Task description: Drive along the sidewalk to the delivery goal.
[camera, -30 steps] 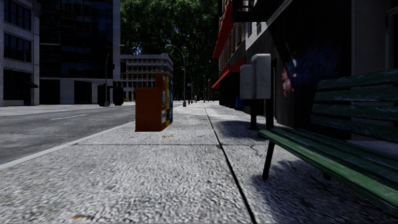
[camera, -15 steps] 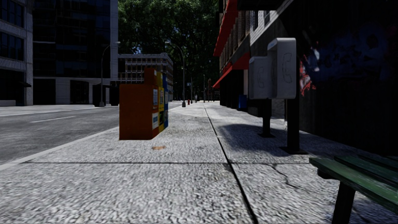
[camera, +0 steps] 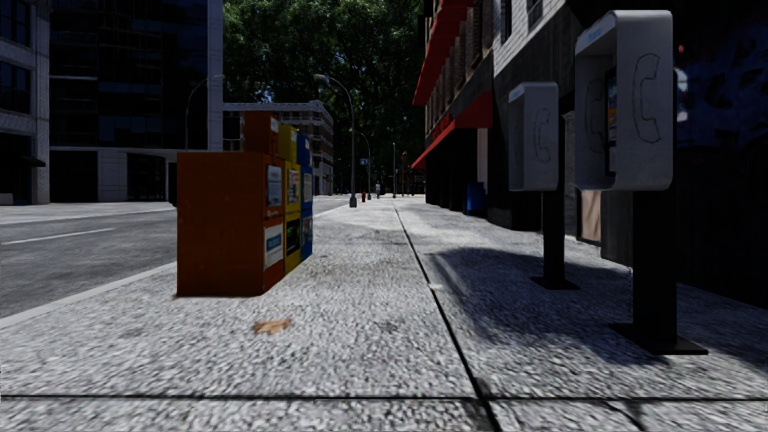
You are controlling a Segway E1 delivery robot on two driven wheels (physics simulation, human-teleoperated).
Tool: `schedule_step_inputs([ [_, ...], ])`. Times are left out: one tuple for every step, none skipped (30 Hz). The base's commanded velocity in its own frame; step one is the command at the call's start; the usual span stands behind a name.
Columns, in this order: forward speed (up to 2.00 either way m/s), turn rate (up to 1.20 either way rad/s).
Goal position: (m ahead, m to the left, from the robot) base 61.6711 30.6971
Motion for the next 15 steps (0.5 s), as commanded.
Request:
schedule_step_inputs([
  [2.0, 0.0],
  [2.0, 0.0],
  [2.0, 0.0],
  [2.0, 0.0],
  [2.0, 0.0],
  [2.0, 0.0],
  [2.0, 0.0],
  [2.0, 0.0],
  [2.0, 0.0],
  [2.0, 0.0],
  [2.0, 0.0],
  [2.0, 0.0],
  [2.0, 0.0],
  [2.0, 0.0],
  [2.0, 0.0],
])
